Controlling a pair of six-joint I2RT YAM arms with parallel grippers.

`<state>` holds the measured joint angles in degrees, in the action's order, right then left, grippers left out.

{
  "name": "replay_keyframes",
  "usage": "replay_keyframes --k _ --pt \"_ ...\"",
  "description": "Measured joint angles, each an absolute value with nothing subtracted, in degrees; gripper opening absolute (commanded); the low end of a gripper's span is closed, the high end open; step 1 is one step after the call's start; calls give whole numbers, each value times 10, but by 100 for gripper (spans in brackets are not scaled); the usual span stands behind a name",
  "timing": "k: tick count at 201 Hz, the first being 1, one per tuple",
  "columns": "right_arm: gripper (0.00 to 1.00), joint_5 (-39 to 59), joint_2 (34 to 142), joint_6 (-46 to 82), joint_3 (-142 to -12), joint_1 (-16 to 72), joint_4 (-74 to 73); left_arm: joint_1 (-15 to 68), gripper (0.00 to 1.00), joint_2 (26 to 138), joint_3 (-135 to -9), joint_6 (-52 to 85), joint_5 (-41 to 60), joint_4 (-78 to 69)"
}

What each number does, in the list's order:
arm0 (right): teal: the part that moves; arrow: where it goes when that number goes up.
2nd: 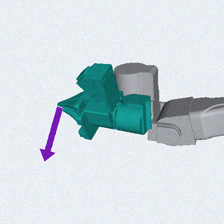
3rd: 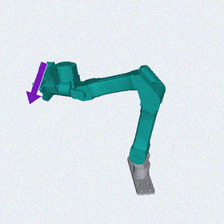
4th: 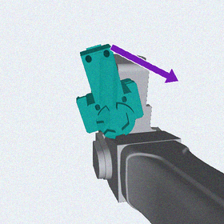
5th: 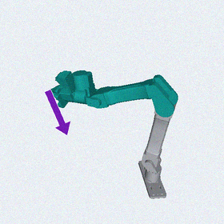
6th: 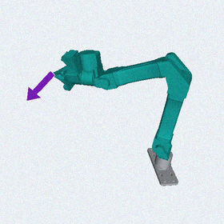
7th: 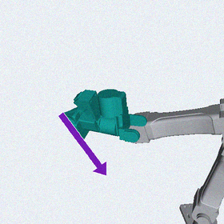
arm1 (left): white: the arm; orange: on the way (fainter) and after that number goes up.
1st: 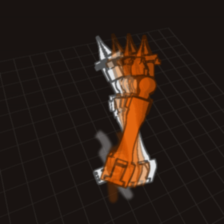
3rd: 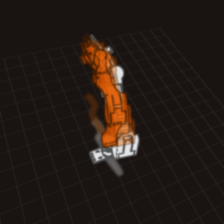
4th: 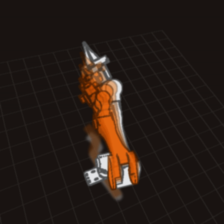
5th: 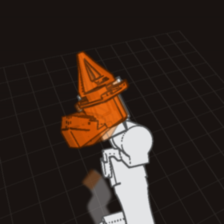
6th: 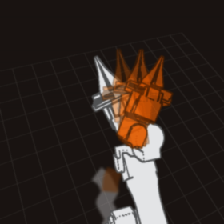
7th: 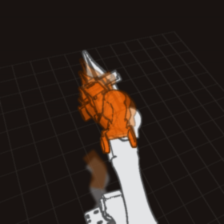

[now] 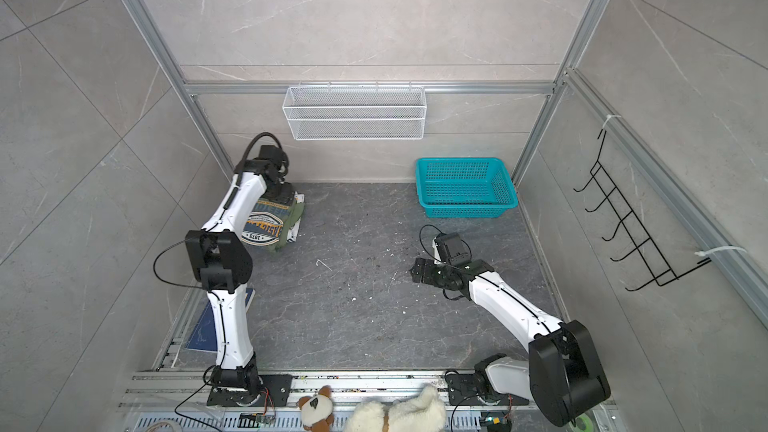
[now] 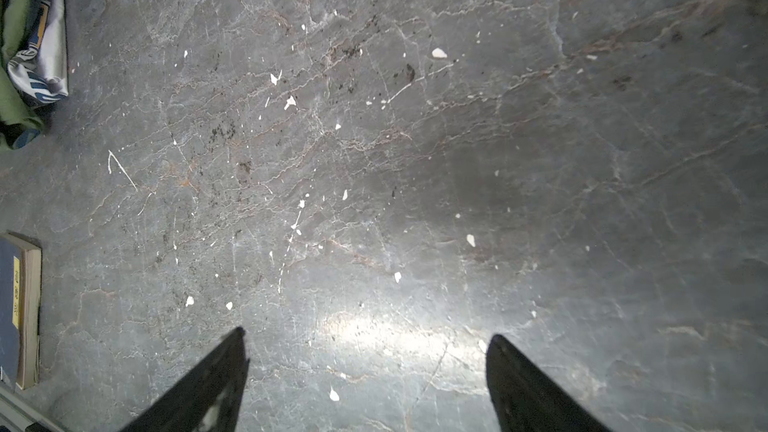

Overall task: Fold and stack the tank tops
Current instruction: 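Lower the green bundle onto the white tank top and open the left gripper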

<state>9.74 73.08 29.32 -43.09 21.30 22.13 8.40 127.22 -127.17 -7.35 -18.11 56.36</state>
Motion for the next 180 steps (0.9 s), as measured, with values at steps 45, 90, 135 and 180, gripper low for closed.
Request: replay_keyframes --k 45,90,135,180 --pt "91 98 731 296 -411 213 220 107 90 1350 -1296 -86 -226 554" --pt "91 101 731 300 -403 213 220 107 88 1417 -1286 -92 -276 539" --pt "91 103 731 300 -403 213 216 117 63 1423 -1284 -93 -325 505" --pt "91 105 735 300 -400 213 208 119 37 1423 -1275 -94 -343 481"
